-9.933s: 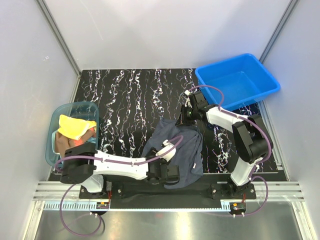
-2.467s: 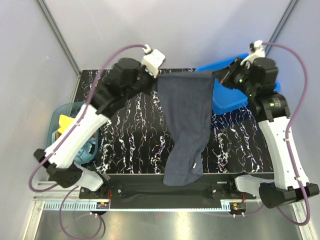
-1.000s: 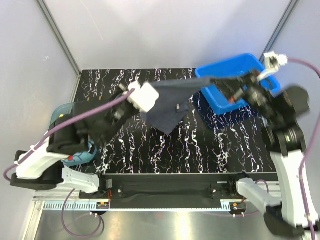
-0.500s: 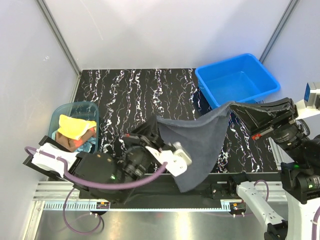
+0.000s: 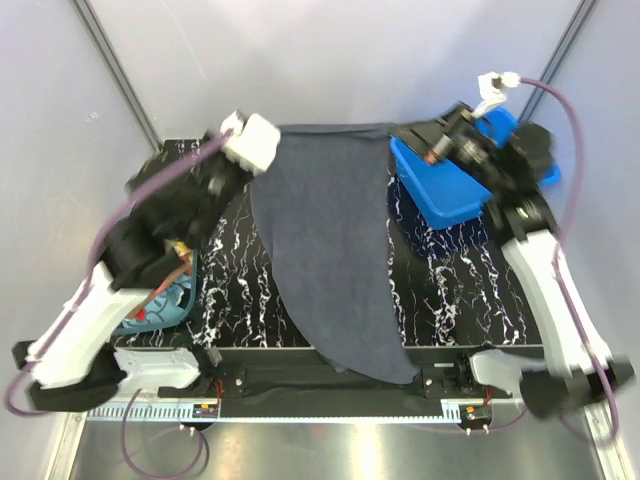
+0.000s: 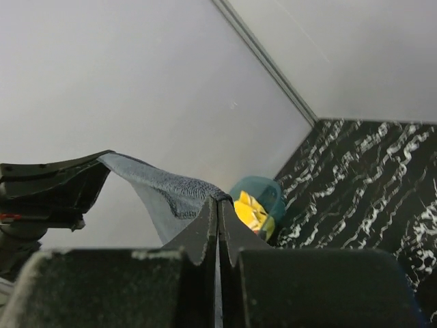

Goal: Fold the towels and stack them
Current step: Flatten out the crumpled towel

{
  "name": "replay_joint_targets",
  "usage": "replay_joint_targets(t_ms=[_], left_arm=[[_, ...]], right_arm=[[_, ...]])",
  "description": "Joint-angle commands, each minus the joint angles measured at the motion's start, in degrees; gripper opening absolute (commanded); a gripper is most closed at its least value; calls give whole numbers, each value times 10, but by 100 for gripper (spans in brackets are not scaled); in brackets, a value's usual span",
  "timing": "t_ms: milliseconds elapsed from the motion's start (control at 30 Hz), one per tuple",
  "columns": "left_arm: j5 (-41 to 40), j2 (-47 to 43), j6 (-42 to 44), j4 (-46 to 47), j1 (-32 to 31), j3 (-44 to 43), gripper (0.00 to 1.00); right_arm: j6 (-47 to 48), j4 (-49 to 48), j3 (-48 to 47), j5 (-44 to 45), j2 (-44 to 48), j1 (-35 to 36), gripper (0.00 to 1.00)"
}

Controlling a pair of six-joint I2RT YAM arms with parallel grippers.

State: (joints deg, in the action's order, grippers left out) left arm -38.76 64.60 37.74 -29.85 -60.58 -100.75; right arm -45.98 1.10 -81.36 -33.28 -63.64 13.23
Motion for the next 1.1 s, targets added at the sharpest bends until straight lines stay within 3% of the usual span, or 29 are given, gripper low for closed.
replay_joint_targets(t_ms=[0,167,267,400,500,733,933,1067], left_arm=[[281,53,-140,-52,228,26,0],[368,176,-173,-1,334,42,0],[401,240,-191,39,383,10,0],[424,355,-209,78,433,-80,0],[410,456,-203,38,444,-170,0],[389,413,-144,9,444,-221,0],[389,324,-123,-10,428,-219,0],[323,274,-94,-27,391,-207,0]], right_arm=[[-19,-119,5,30,-96,-10,0],[-24,-188,-18,37,-240,-9,0],[-1,-219,-79,26,-357,-9,0],[40,-163,-262,33,-530,-10,0],[72,-101,-384,17,-610,-10,0],[152,13,-482,14,-575,-10,0],[176,30,-454,0,-480,-10,0],[168,28,-414,-21,-432,-8,0]])
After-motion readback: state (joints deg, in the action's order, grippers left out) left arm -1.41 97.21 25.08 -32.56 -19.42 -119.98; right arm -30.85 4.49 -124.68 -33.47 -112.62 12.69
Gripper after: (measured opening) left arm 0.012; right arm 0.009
